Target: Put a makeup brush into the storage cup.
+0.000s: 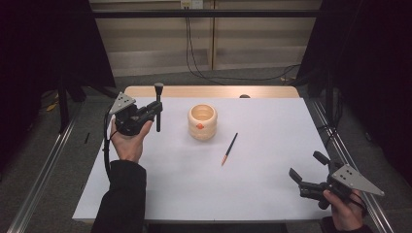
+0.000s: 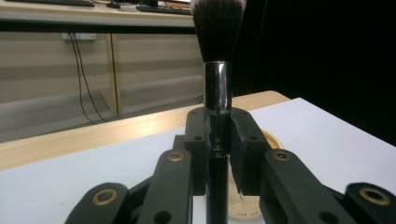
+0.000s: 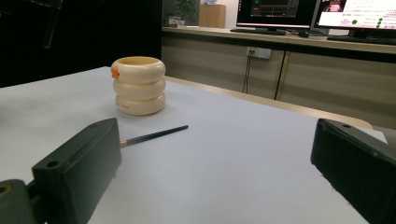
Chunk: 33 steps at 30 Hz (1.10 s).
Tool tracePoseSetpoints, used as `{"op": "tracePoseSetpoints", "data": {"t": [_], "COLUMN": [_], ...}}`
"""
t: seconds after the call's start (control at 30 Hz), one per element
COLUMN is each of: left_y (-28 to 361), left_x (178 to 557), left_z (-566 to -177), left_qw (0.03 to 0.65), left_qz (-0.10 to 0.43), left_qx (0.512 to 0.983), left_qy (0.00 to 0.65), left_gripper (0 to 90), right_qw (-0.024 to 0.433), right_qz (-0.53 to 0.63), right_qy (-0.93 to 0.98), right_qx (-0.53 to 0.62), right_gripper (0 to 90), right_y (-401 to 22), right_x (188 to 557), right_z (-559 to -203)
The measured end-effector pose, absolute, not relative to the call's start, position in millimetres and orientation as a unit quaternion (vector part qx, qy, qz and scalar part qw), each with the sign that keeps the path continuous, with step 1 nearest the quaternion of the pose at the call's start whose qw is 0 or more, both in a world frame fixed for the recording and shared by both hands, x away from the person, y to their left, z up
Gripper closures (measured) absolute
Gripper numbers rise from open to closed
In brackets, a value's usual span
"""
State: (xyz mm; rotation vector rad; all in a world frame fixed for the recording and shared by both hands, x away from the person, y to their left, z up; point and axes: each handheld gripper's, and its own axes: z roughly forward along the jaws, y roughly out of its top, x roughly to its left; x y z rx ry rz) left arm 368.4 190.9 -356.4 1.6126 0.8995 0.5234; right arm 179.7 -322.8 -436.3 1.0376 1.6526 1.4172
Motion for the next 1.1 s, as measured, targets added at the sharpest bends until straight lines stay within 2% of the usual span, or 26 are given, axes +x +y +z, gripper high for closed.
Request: {"op": "tracePoseSetpoints", "data": {"t": [0.67,1.1], "left_y": [179.3,152.2], "left_x": [369.0,375.2], "left_z": [-347.4,-345.6], "left_qw": [0.589,0.596], "left_qz": [0.241,0.234], "left_qx": [0.68,0.688], "left_qy": [0.365,0.341], "left_gripper": [78.8,78.8], "right_qw": [0.359,0.36], "right_qz": [0.55,0.551], "right_qy": [0.637,0.636], "right_qx": [0.404,0.403], "right_gripper": [0.0,0.0], "right_y": [-322.7,-322.3], "right_x": [179.8,179.5], "right_z": [-436.5,-436.7]}}
